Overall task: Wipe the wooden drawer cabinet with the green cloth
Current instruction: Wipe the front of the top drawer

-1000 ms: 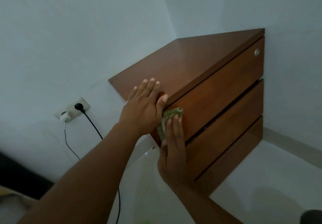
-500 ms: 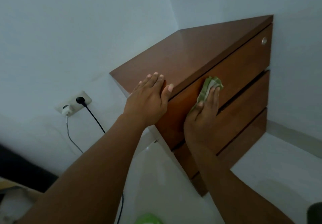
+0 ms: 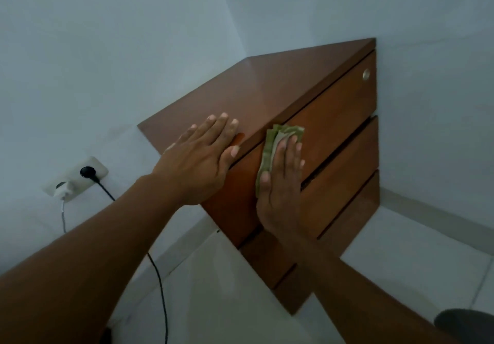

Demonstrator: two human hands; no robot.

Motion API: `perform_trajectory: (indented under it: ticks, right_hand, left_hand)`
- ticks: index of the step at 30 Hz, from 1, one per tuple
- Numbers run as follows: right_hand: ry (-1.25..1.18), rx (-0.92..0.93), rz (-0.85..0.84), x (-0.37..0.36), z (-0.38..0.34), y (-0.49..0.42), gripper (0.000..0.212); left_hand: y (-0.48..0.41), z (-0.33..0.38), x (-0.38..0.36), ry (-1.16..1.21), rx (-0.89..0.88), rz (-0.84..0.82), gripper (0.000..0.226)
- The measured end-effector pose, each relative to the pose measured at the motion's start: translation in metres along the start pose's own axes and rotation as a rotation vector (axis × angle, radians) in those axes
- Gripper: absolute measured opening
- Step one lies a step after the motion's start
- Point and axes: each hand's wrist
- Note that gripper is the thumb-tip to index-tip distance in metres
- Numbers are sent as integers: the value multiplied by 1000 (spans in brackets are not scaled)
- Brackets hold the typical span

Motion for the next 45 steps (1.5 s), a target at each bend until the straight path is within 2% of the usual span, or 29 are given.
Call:
perform_trajectory:
  ticks: [2,5,7,9,11,14,15,17,21,22,26,29,30,32,35,37,40,45]
  right_hand:
    - [-6,-115,54,5,31,-30,58]
    - [19,-389,220,11,73,-60,56]
    - [56,-543,290,21,84,-63,51]
    - [52,-616,315,31,84,-49,44]
    - [-1,-582,341,33,64,-30,41]
    - [-42,-360,202,20,9,13,49]
    - [-52,-273,162,11,0,20,52]
    - [-99,-225,149,-5,8,13,56]
    - [-211,-428,144,-28,84,-51,65]
    - [-161,-492,171,-21,97,-66,64]
    - [7,-646,425,26,121,-119,53]
    - [-37,-759,420,39,121,-117,44]
    - [-54,-712,408,44,105,-102,41]
    - [-38,-457,365,52,60,-62,40]
    - [7,-44,120,36,20,-15,46]
    - [73,41,78,21,28,-20,53]
    - [109,-10,104,15,53,-73,58]
    - [71,-326,268,30,109,-172,58]
  left_hand:
    - [-19,9,1,-2,-46,-40,70]
    - [-48,26,-2,29,-70,-19,69]
    - [-58,29,-7,24,-73,21,68]
    - [-57,28,-9,14,-85,46,68]
    - [-54,28,-10,3,-90,77,70]
    - [-52,30,-9,-22,-136,134,66]
    - [-52,30,-9,-55,-177,143,65]
    - [-50,30,-10,-160,-294,150,62]
    - [-53,27,-15,-287,-385,144,60]
    - [-54,27,-15,-306,-383,147,60]
    - [-55,27,-15,-336,-393,166,59]
    - [-54,26,-16,-350,-391,167,59]
    - [-54,26,-16,-350,-385,167,59]
    - [-55,26,-15,-344,-378,170,59]
    - [-53,29,-14,-333,-382,178,59]
    - [-52,30,-14,-325,-371,179,59]
    - [-52,28,-16,-329,-357,173,60]
    - [-55,28,-16,-348,-357,195,59]
Point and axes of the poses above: each hand's wrist, its own y-axis away from the middle knuckle, its own x-axis out of the back of the hand, z = x × y, and after that the axes turned 3 degrees about z, right-handed
